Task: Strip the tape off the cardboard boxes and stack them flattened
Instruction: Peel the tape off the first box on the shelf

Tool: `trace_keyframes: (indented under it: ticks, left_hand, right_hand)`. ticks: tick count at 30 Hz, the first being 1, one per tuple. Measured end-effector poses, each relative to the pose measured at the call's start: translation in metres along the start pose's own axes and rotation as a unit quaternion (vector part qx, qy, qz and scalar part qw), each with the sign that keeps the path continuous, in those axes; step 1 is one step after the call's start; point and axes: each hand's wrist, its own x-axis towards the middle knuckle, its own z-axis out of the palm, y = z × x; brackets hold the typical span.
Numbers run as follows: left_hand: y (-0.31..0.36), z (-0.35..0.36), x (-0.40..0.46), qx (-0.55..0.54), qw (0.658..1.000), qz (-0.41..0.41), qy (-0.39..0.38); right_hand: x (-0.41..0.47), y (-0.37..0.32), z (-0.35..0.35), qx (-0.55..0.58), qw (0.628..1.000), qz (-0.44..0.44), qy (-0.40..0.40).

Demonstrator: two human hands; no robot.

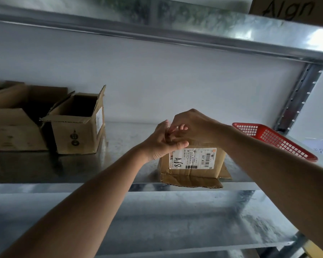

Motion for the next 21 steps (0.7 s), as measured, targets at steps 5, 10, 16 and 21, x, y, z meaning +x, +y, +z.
trace_keyframes:
  ticks: [5,10,16,21]
  left_hand:
    - [-0.008,-0.01,-0.004,-0.029,0.999,-0.031,0.012]
    - [-0.013,-0.022,-0.01,-0.089,0.994,-0.055,-0.019]
    - [-0.012,-0.013,-0.009,-0.08,0.996,-0.029,-0.039]
    - [-0.01,-0.008,-0.009,-0.045,0.998,-0.027,-0.031]
  right_hand:
    - [0.005,-0.027,-0.006,-0.133,0.986,-0.091,-0.038]
    - [0.006,-0.037,-0.009,-0.125,0.984,-0.116,-0.041]
    - [-0.002,-0.019,0.001,-0.125,0.991,-0.032,0.03]
    - [0.002,-0.017,0.014,-0.068,0.993,0.067,0.073]
